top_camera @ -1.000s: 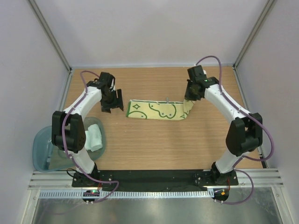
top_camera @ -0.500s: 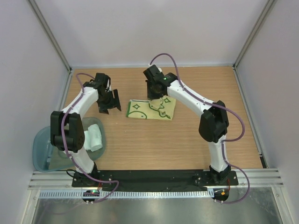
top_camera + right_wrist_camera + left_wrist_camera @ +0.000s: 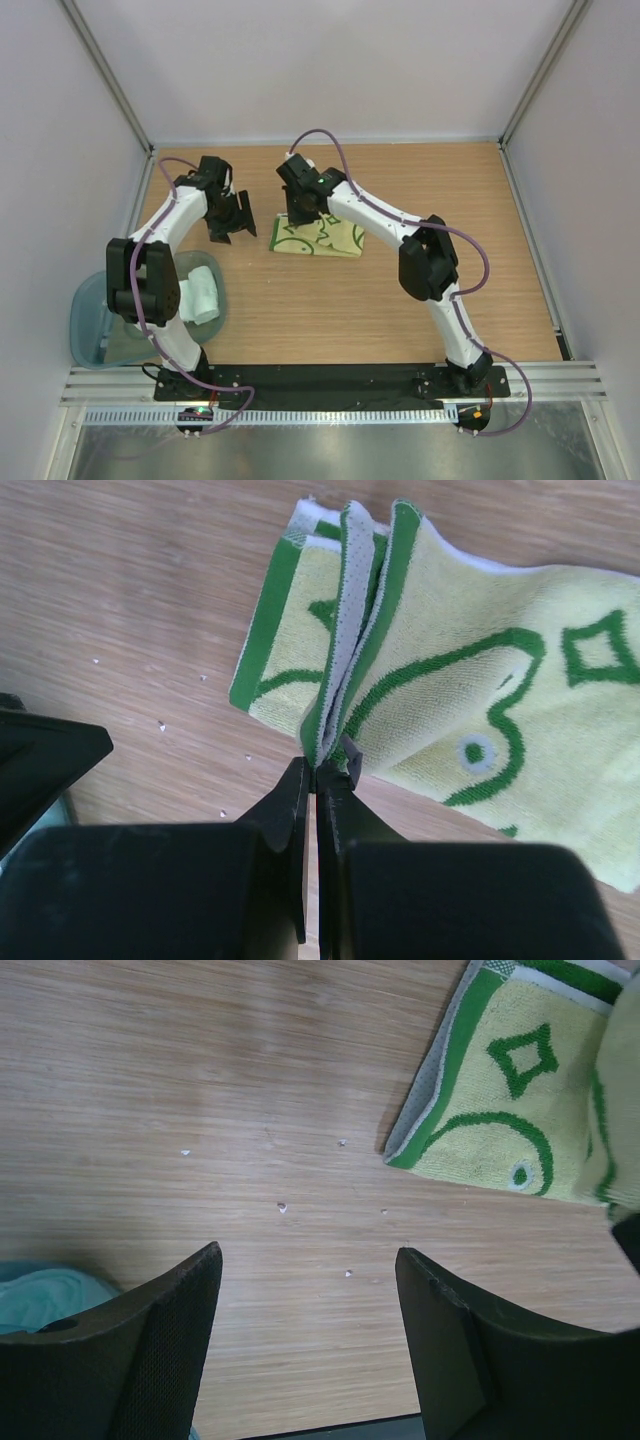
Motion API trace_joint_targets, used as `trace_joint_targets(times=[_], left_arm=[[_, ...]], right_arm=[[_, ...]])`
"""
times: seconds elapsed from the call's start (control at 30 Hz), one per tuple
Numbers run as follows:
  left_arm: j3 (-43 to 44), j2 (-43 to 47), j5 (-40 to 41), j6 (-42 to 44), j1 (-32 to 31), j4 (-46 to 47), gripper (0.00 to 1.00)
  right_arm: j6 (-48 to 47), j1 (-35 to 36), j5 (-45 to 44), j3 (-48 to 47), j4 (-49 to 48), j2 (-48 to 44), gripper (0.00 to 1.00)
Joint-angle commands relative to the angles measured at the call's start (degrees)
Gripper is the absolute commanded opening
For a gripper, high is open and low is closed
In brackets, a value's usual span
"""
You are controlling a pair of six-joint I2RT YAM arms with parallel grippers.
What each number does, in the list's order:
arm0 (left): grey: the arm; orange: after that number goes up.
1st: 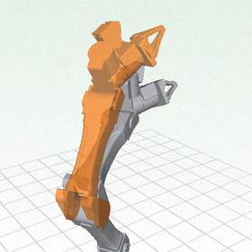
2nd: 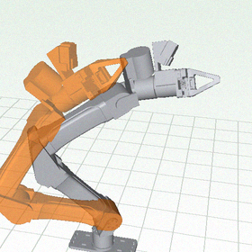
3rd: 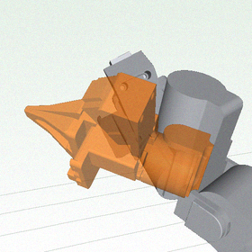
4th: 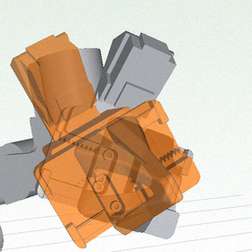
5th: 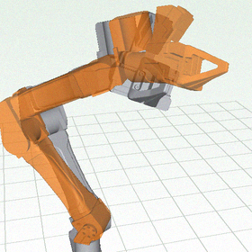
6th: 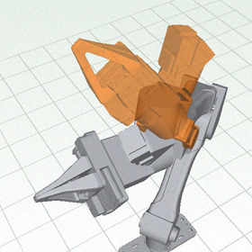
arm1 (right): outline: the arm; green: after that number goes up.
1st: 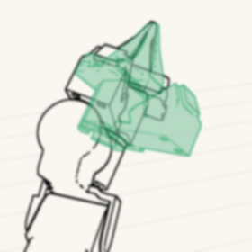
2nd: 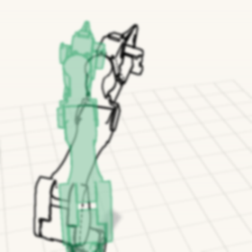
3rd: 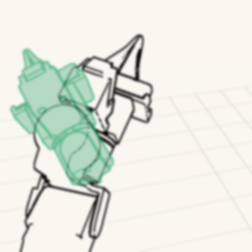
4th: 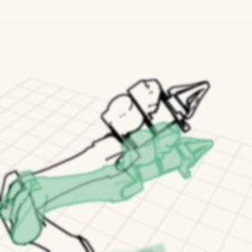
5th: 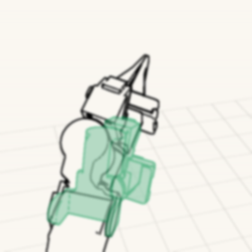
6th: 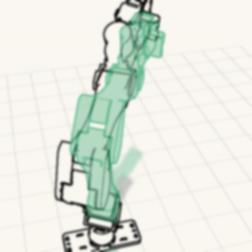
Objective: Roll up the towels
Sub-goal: Fold the towel
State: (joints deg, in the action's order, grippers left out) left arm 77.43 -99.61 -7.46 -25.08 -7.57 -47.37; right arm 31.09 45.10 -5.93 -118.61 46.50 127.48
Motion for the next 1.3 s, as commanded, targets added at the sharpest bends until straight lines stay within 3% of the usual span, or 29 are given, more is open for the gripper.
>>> trace_joint_targets(times=[0.0, 0.1, 0.13, 0.27, 0.5, 0.63, 0.8, 0.83, 0.87, 1.0, 1.27], left_arm=[[-0.3, 1.6, -1.2, 0.0, 0.7, 1.1, 0.71], [-0.3, 1.7, -1.2, -0.1, 0.9, 1.1, 0.71], [-0.3, 1.7, -1.2, -0.1, 0.9, 1.1, 0.70], [-0.4, 1.5, -0.9, -0.1, 1.0, 1.1, 0.71], [-0.6, 1.3, 0.6, 0.0, 1.0, 1.3, 0.70], [-0.8, 1.0, 1.0, -0.1, 0.9, 1.8, 0.68], [0.2, 0.9, -0.2, -0.2, -1.1, 4.2, 0.63], [0.7, 0.4, -0.8, -0.4, -2.1, 4.2, 0.63], [1.5, -0.2, -1.4, -0.8, -2.4, 4.3, 0.61], [5.3, -4.1, -3.5, -2.1, -4.6, 4.7, 0.57], [14.5, -12.4, -6.4, -3.0, -8.3, 5.8, 0.65]], right_arm=[[1.4, 1.8, 1.8, -2.2, -3.1, 1.2, 0.01], [1.5, 2.8, 2.7, -2.0, -4.5, 2.9, 0.04], [1.6, 3.0, 2.9, -1.8, -5.4, 3.7, 0.09], [2.0, 3.0, 7.9, 0.3, -9.6, 5.1, 0.42], [1.0, 3.1, 10.3, 0.0, -11.3, 2.8, 0.67], [1.3, 0.9, 9.8, 5.7, -13.4, -5.4, 0.69], [3.4, -5.7, 12.4, 24.5, -19.3, -18.6, 0.69], [3.4, -7.0, 13.0, 26.7, -19.5, -21.1, 0.68], [3.4, -9.1, 13.7, 30.9, -19.9, -22.4, 0.61], [2.4, -13.4, 16.7, 38.4, -21.3, -24.6, 0.52], [0.9, -15.9, 9.5, 43.2, -16.4, -23.7, 0.52]])
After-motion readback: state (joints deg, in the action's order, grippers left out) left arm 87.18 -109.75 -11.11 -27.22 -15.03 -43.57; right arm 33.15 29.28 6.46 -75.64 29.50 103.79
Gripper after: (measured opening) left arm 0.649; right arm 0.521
